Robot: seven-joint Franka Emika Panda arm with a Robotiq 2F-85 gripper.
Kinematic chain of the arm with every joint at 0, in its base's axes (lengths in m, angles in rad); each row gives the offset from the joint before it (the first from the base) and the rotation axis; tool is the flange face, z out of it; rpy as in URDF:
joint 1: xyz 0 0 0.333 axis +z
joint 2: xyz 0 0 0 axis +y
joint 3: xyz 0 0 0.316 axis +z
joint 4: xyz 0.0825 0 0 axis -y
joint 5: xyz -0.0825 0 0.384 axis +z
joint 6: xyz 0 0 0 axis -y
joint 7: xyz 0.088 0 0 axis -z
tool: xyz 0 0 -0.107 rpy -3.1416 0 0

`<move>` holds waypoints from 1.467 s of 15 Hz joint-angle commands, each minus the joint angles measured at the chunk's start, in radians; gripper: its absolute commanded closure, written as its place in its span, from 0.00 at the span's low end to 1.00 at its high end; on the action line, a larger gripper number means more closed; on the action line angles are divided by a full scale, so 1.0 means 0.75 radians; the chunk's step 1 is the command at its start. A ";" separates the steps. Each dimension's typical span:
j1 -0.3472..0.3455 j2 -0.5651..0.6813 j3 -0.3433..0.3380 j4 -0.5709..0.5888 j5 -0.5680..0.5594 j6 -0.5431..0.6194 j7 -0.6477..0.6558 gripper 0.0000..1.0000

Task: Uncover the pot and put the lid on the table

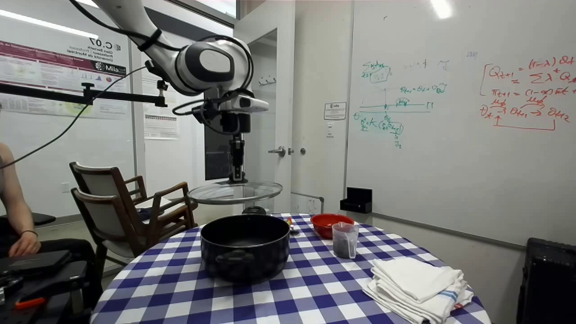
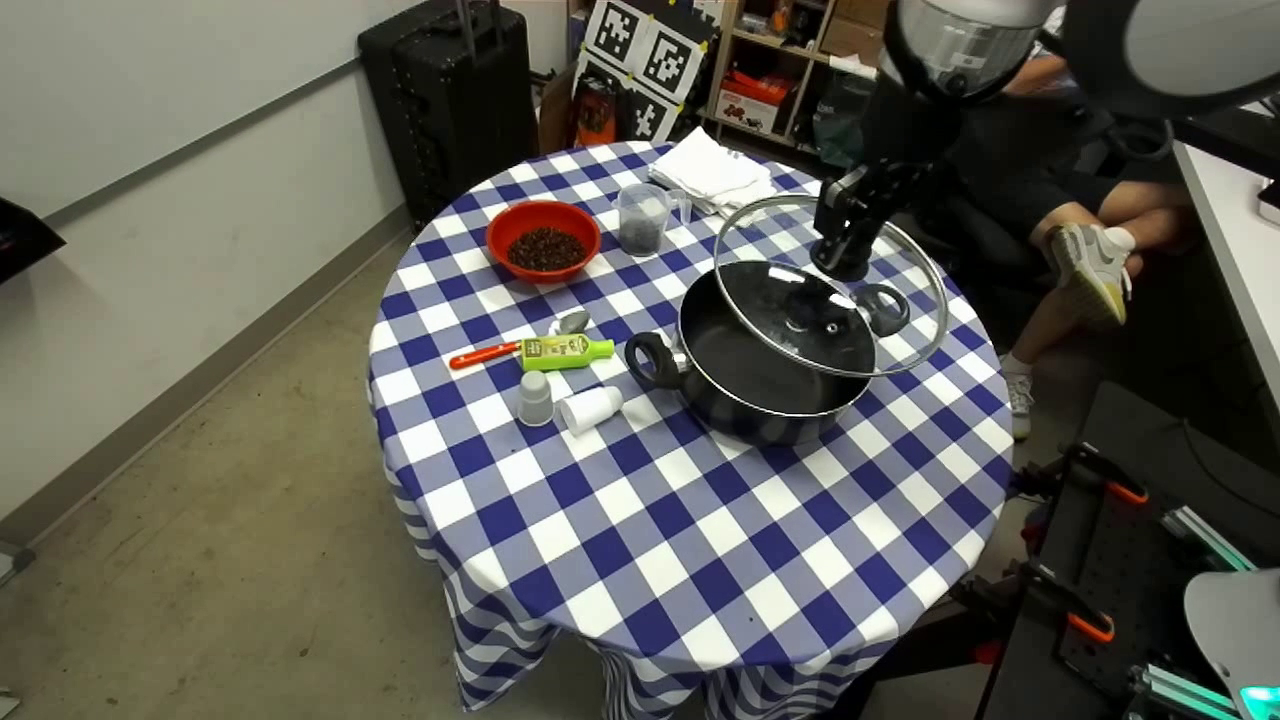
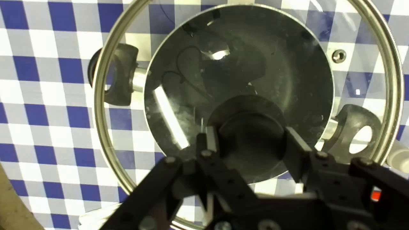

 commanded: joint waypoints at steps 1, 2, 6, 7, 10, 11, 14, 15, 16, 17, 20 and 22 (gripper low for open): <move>0.004 -0.266 0.034 -0.176 0.007 -0.115 -0.023 0.75; 0.003 -0.320 0.049 -0.221 0.018 -0.147 -0.021 0.75; 0.004 -0.462 0.094 -0.435 0.108 -0.143 -0.026 0.75; 0.012 -0.487 0.097 -0.503 0.170 -0.111 -0.050 0.75; 0.012 -0.534 0.118 -0.677 0.284 -0.002 -0.024 0.75; 0.010 -0.544 0.121 -0.733 0.310 0.061 -0.023 0.75; 0.006 -0.560 0.099 -0.891 0.421 0.225 -0.058 0.75; 0.001 -0.572 0.095 -0.938 0.443 0.265 -0.053 0.75; -0.021 -0.481 0.094 -0.846 0.432 0.264 -0.022 0.75; -0.031 -0.481 0.090 -0.874 0.437 0.294 -0.014 0.75; -0.071 -0.457 0.072 -0.872 0.449 0.343 0.006 0.75; -0.103 -0.432 0.063 -0.871 0.432 0.362 0.029 0.75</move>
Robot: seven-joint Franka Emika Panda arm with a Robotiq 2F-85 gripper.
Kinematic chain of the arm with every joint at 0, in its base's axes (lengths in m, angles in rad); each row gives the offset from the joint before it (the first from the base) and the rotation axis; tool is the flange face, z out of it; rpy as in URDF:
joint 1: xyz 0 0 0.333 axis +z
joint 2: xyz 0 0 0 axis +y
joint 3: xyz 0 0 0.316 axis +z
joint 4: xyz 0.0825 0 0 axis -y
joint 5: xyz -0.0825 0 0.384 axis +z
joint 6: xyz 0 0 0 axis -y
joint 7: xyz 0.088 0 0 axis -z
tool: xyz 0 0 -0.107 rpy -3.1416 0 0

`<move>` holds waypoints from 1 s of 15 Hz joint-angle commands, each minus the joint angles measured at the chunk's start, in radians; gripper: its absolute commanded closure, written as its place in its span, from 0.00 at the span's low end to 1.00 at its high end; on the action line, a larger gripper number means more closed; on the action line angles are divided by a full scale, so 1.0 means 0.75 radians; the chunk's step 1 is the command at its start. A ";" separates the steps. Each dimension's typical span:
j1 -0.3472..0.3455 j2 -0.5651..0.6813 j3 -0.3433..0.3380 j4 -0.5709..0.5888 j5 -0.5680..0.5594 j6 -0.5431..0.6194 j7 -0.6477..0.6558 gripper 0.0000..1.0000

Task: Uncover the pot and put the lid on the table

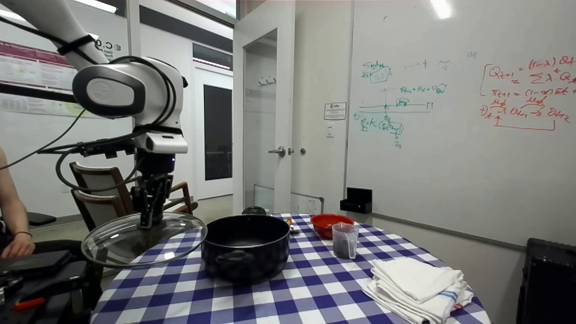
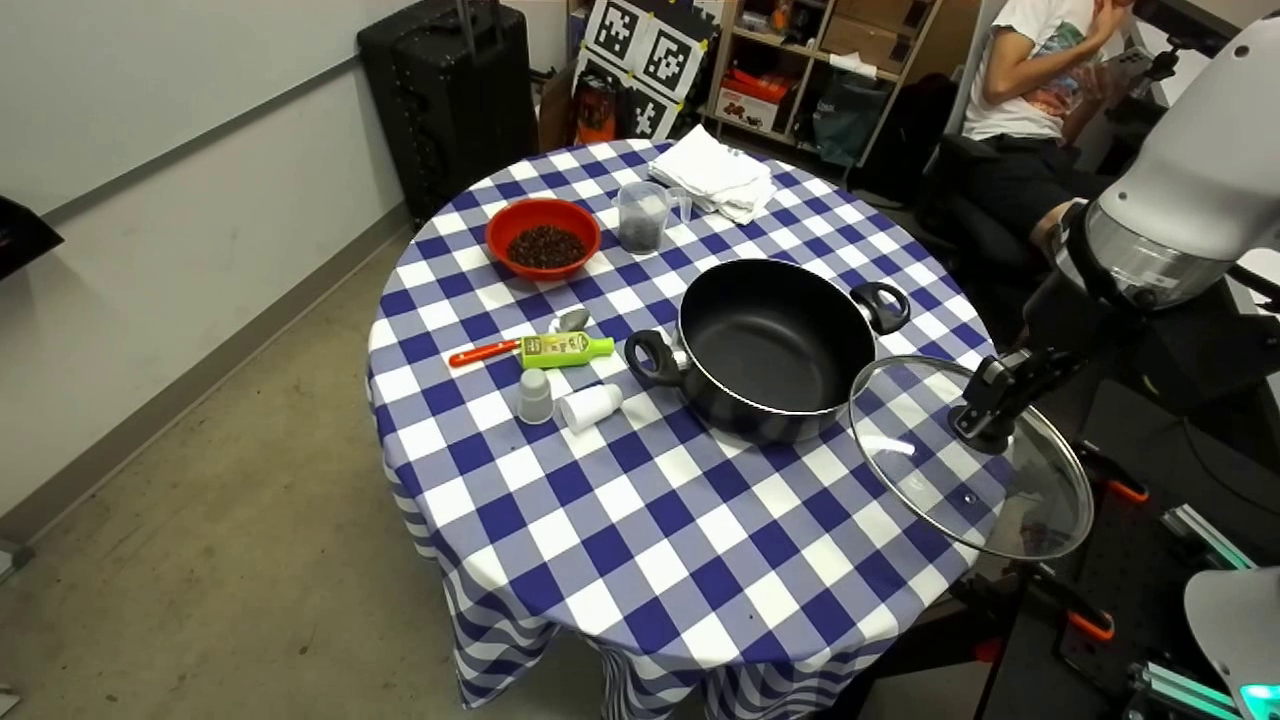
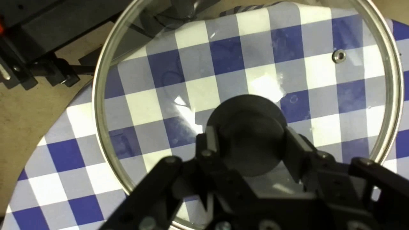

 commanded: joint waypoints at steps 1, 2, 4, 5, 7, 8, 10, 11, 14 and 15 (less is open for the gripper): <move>-0.037 0.035 -0.026 0.001 0.035 0.056 0.012 0.75; -0.045 0.054 -0.032 0.001 0.039 0.063 0.011 0.75; -0.056 0.093 -0.043 0.002 0.052 0.082 0.017 0.75; -0.061 0.116 -0.047 0.002 0.065 0.098 0.029 0.75; -0.065 0.157 -0.055 0.003 0.092 0.121 0.045 0.75; -0.066 0.173 -0.061 0.003 0.111 0.130 0.044 0.75; -0.069 0.176 -0.066 0.006 0.139 0.126 0.049 0.75; -0.074 0.172 -0.066 0.007 0.138 0.118 0.062 0.75; -0.080 0.164 -0.068 0.009 0.140 0.115 0.090 0.75; -0.080 0.163 -0.069 0.009 0.144 0.114 0.093 0.75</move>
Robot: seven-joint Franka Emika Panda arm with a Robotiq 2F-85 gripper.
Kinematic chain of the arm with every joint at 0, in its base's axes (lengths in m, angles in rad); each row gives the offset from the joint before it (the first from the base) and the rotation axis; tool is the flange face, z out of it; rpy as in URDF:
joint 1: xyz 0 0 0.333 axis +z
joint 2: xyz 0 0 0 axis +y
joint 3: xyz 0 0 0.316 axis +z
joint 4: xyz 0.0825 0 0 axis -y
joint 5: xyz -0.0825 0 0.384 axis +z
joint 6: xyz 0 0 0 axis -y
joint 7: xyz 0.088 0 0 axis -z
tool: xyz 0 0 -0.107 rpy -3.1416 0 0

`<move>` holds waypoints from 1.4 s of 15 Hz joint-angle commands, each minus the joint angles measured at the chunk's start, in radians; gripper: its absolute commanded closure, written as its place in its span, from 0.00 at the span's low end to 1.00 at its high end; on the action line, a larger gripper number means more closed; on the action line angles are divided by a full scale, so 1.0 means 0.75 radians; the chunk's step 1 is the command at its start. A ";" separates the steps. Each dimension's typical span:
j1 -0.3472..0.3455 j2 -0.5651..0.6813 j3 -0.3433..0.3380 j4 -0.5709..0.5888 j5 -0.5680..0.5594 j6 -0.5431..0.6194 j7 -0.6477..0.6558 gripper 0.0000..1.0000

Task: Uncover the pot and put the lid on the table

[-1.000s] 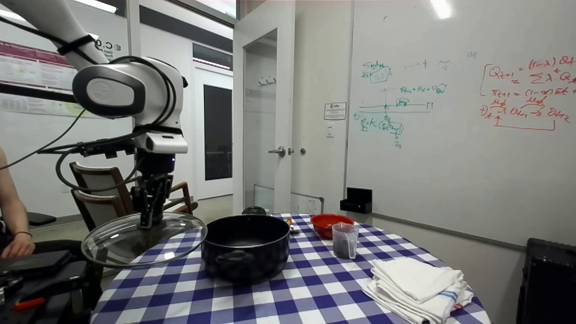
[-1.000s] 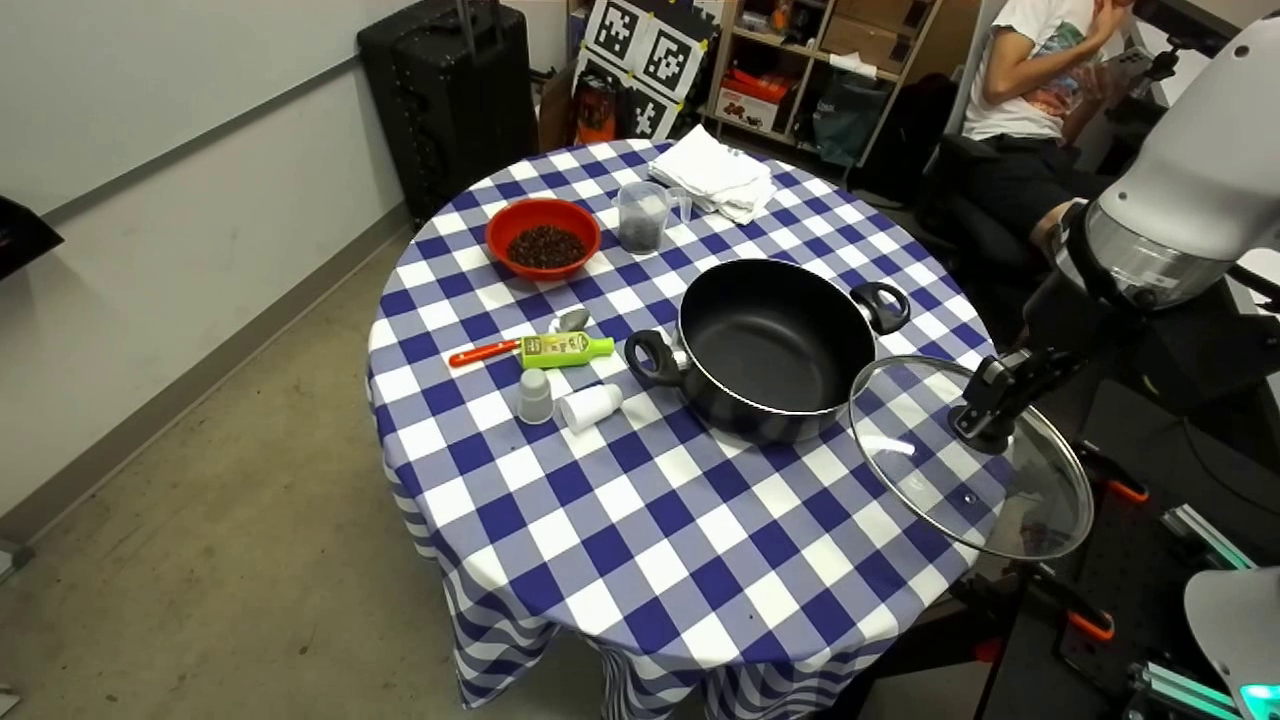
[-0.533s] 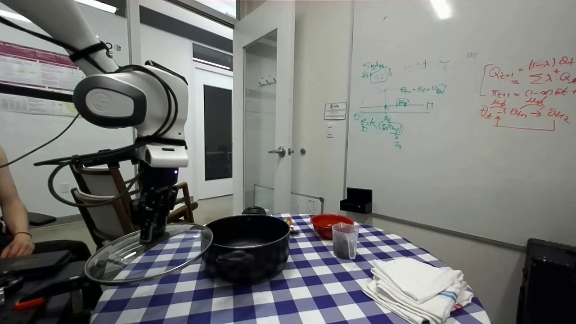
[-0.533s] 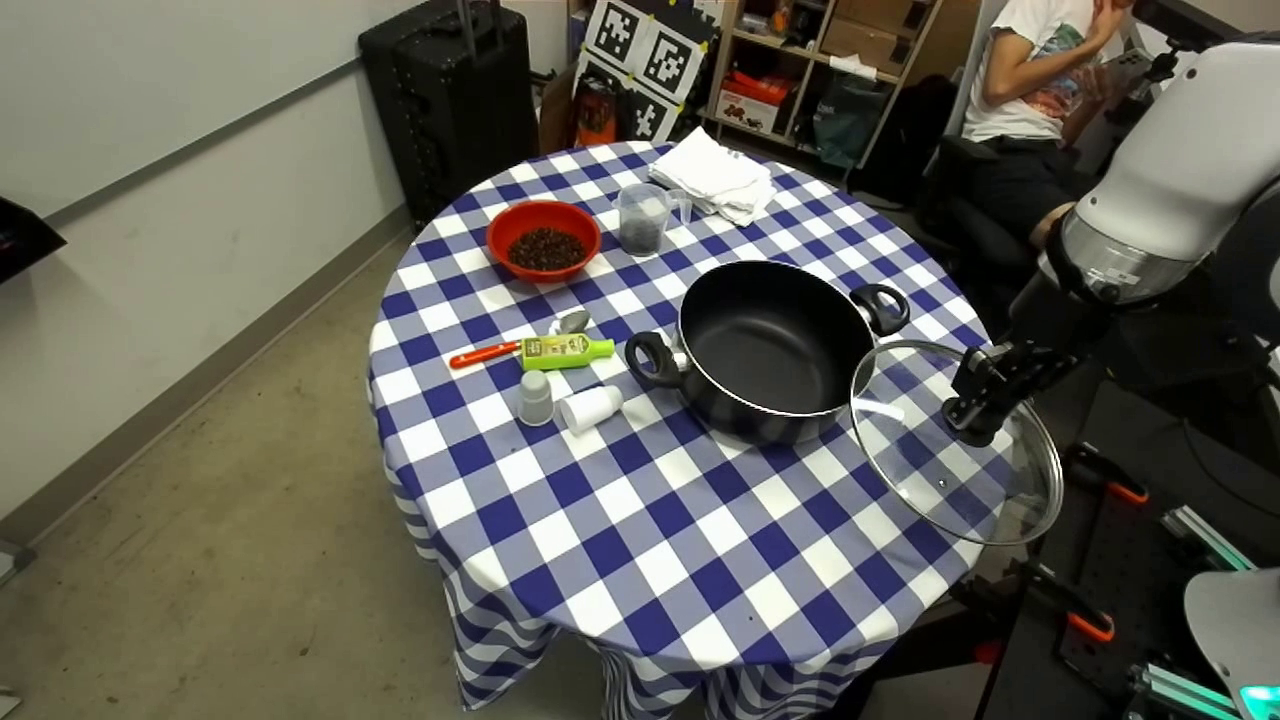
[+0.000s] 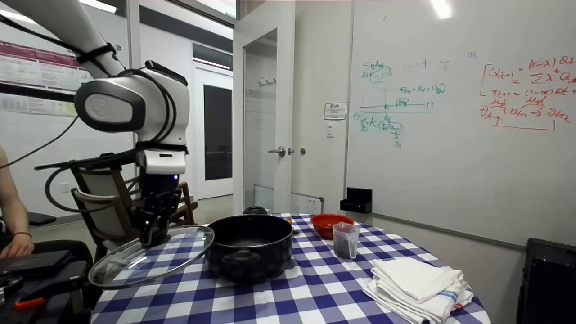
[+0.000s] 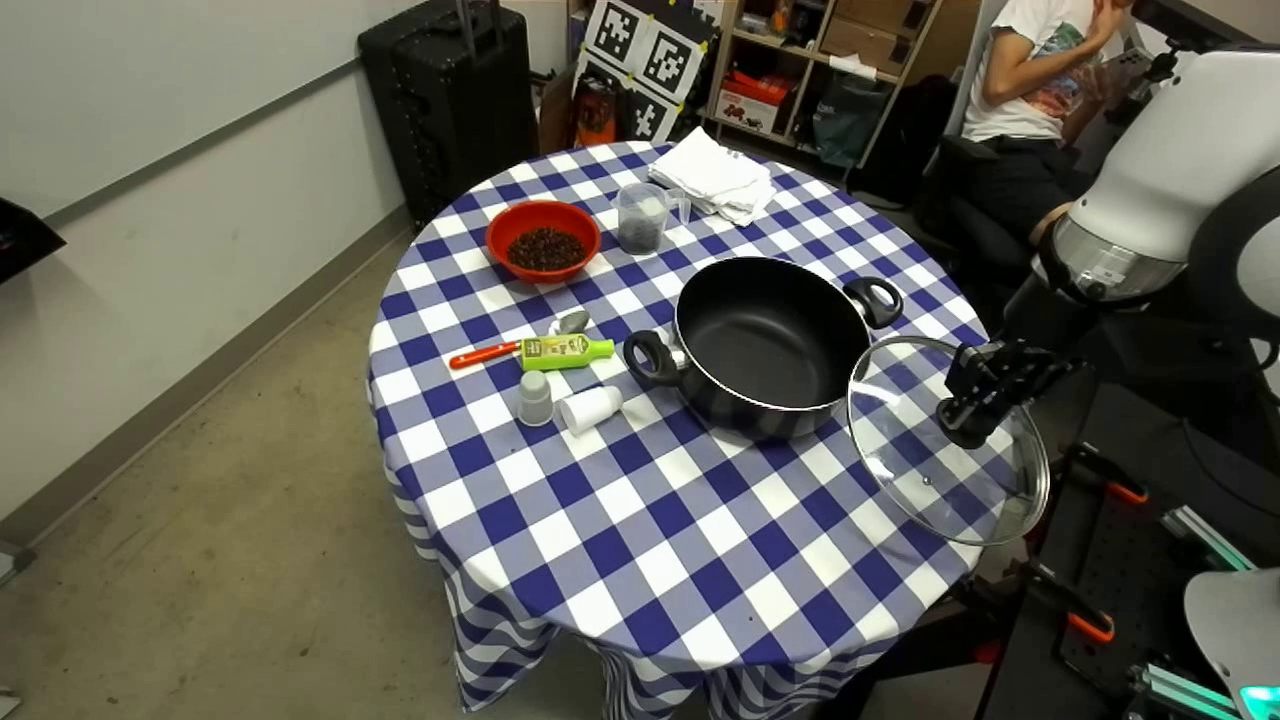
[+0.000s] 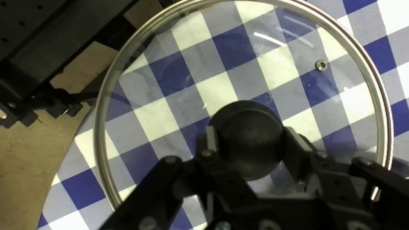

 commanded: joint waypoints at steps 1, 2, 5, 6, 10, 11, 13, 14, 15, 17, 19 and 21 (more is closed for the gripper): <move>-0.009 0.023 -0.011 0.002 0.019 0.024 0.053 0.75; -0.006 0.018 -0.011 0.002 0.022 0.017 0.041 0.75; -0.013 -0.020 -0.002 0.003 -0.024 -0.020 0.072 0.75; -0.021 -0.035 0.000 0.005 -0.049 -0.033 0.093 0.75; -0.089 -0.161 0.012 0.018 -0.277 -0.155 0.281 0.75; -0.104 -0.196 0.010 0.023 -0.324 -0.202 0.317 0.75; -0.127 -0.259 0.010 0.030 -0.368 -0.292 0.353 0.75; -0.131 -0.282 0.009 0.036 -0.367 -0.333 0.353 0.75; -0.133 -0.309 0.008 0.034 -0.359 -0.372 0.350 0.75; -0.131 -0.335 0.006 0.036 -0.331 -0.435 0.329 0.75; -0.129 -0.335 0.008 0.036 -0.326 -0.476 0.319 0.75; -0.127 -0.310 0.007 0.035 -0.335 -0.477 0.293 0.75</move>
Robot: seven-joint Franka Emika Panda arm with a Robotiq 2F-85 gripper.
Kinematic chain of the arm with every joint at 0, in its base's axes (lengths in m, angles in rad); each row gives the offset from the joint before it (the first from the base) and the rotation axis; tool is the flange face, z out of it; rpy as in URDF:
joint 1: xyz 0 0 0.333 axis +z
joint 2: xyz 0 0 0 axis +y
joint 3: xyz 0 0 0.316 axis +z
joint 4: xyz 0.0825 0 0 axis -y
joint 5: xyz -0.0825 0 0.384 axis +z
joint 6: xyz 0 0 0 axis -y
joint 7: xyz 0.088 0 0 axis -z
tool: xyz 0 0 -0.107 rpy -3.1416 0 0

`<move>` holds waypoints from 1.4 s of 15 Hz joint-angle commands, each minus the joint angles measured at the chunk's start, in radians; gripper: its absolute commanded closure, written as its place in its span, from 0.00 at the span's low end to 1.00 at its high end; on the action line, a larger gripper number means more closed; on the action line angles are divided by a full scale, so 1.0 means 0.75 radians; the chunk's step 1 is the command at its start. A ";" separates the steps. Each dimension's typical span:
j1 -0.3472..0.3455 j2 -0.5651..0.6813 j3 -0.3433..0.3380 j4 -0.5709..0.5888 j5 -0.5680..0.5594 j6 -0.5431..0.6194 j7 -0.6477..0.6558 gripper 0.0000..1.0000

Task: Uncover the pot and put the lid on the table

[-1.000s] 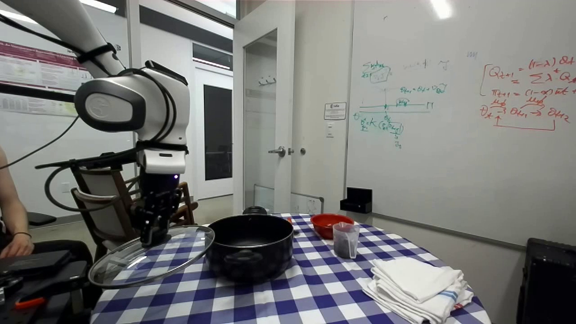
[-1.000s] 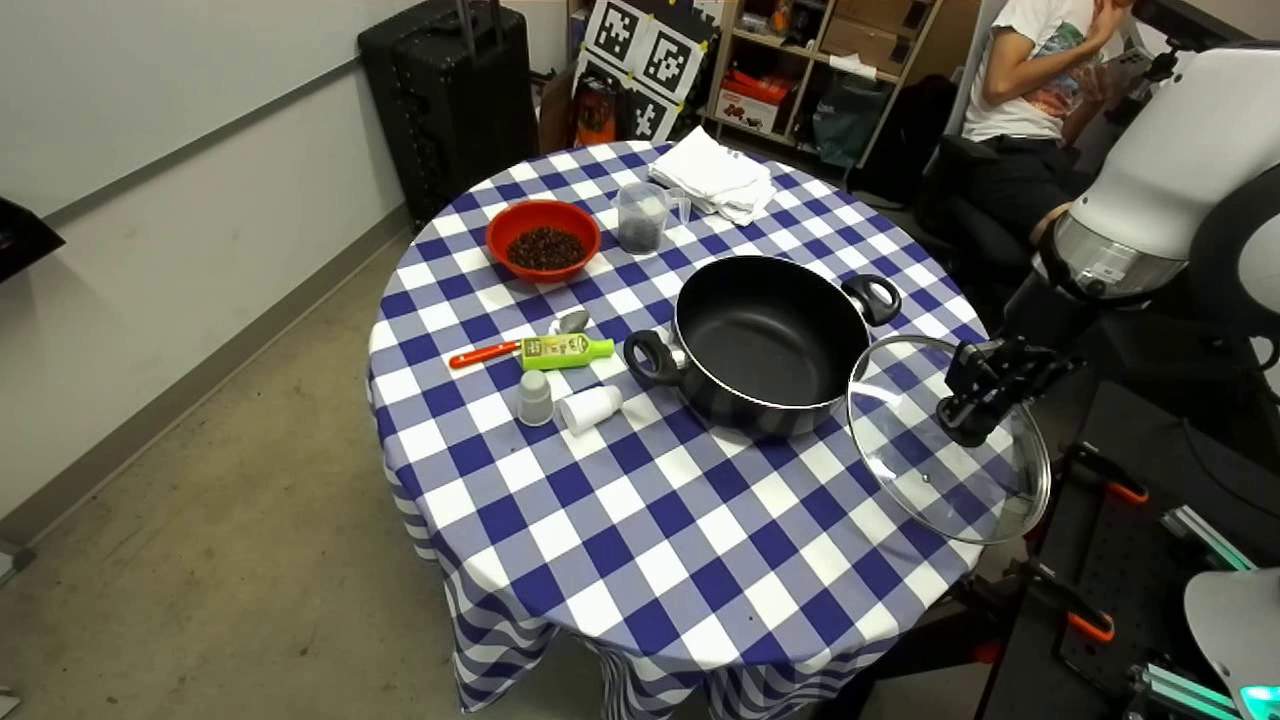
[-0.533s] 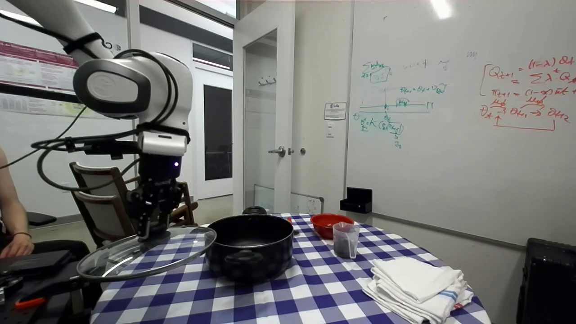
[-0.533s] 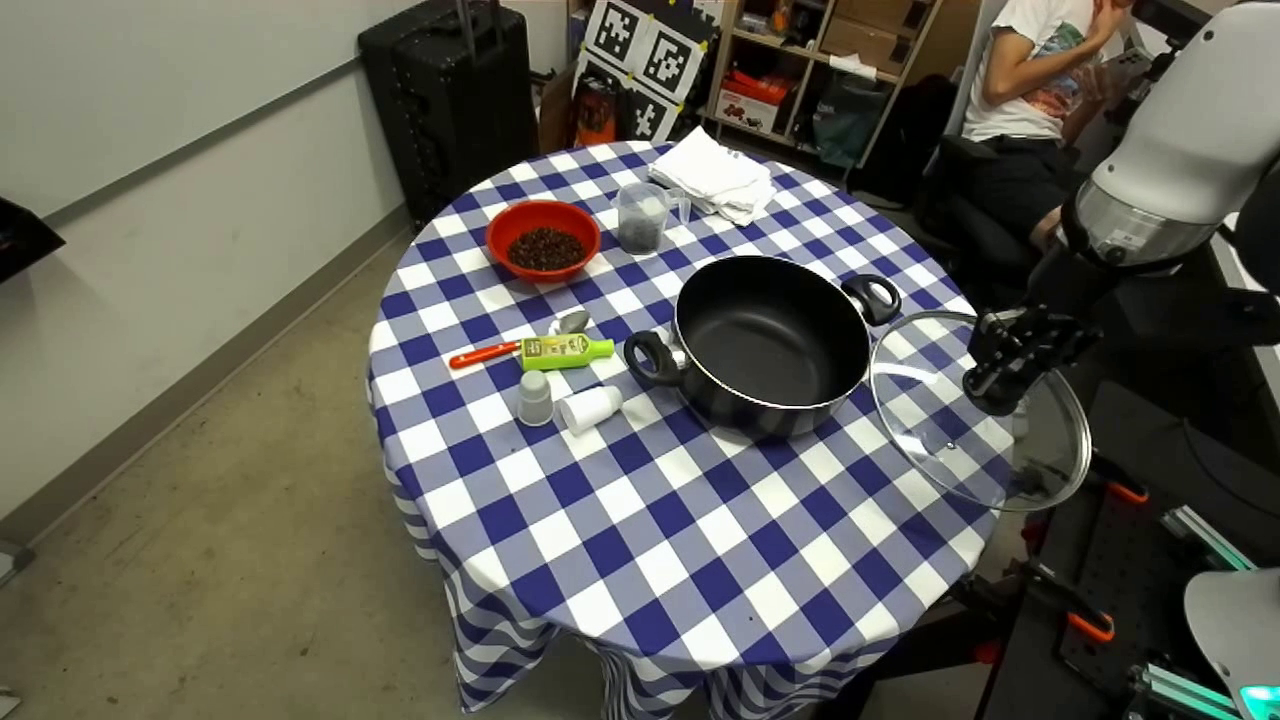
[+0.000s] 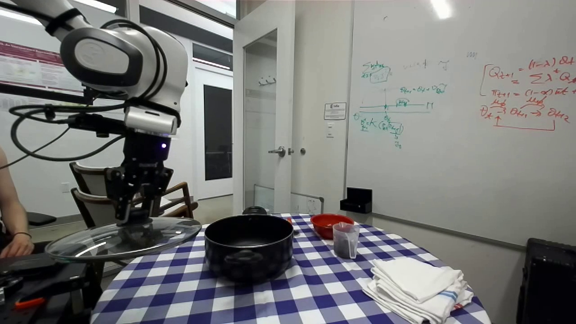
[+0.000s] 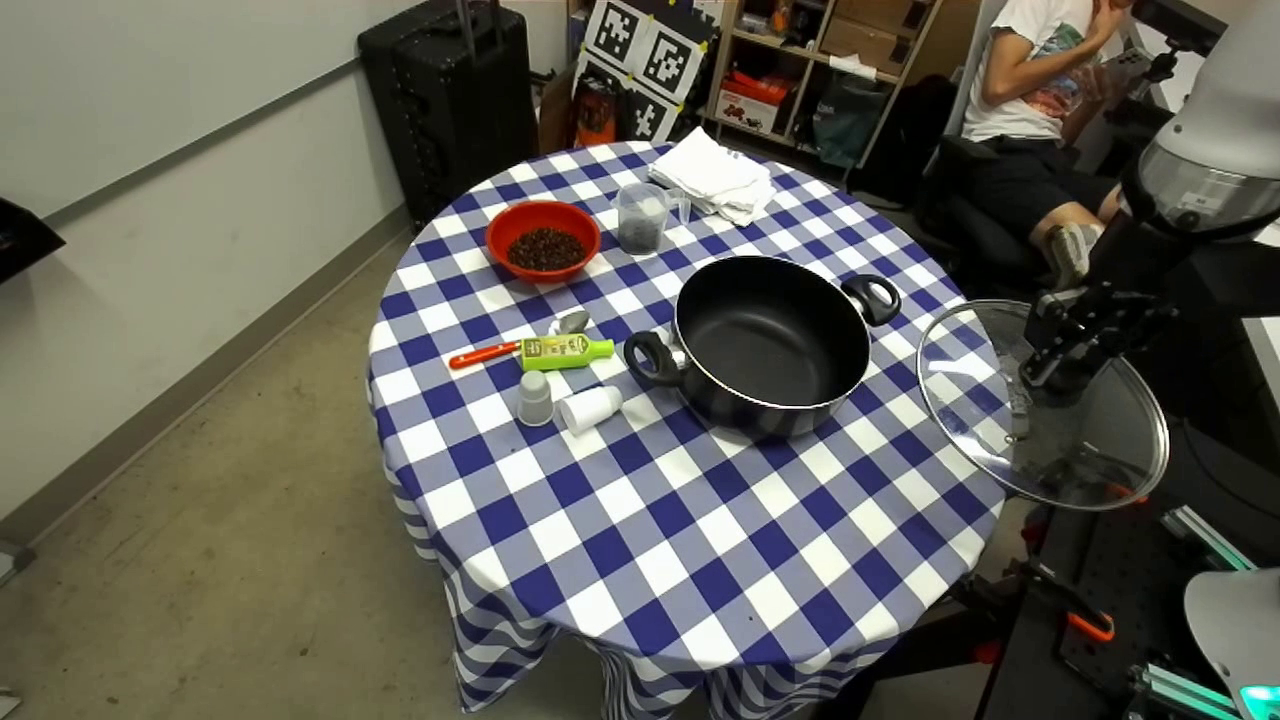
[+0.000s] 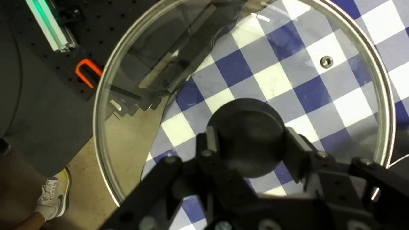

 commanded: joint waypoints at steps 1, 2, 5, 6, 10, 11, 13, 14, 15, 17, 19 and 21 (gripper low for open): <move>0.005 0.002 0.007 -0.001 -0.002 -0.024 -0.027 0.75; 0.010 0.019 0.008 -0.006 0.001 -0.014 -0.035 0.75; 0.026 0.078 -0.010 -0.016 0.039 0.022 -0.092 0.75; 0.028 0.102 -0.014 -0.017 0.046 0.032 -0.112 0.75; 0.028 0.208 -0.019 -0.019 0.052 0.058 -0.161 0.75; 0.027 0.233 -0.020 -0.019 0.049 0.078 -0.162 0.75; 0.026 0.279 -0.022 -0.019 0.049 0.133 -0.144 0.75; 0.026 0.301 -0.025 -0.019 0.051 0.172 -0.135 0.75; 0.025 0.320 -0.029 -0.021 0.052 0.215 -0.127 0.75; 0.021 0.354 -0.041 -0.021 0.052 0.278 -0.115 0.75; 0.019 0.385 -0.057 -0.020 0.054 0.328 -0.113 0.75; 0.020 0.415 -0.071 -0.020 0.060 0.377 -0.109 0.75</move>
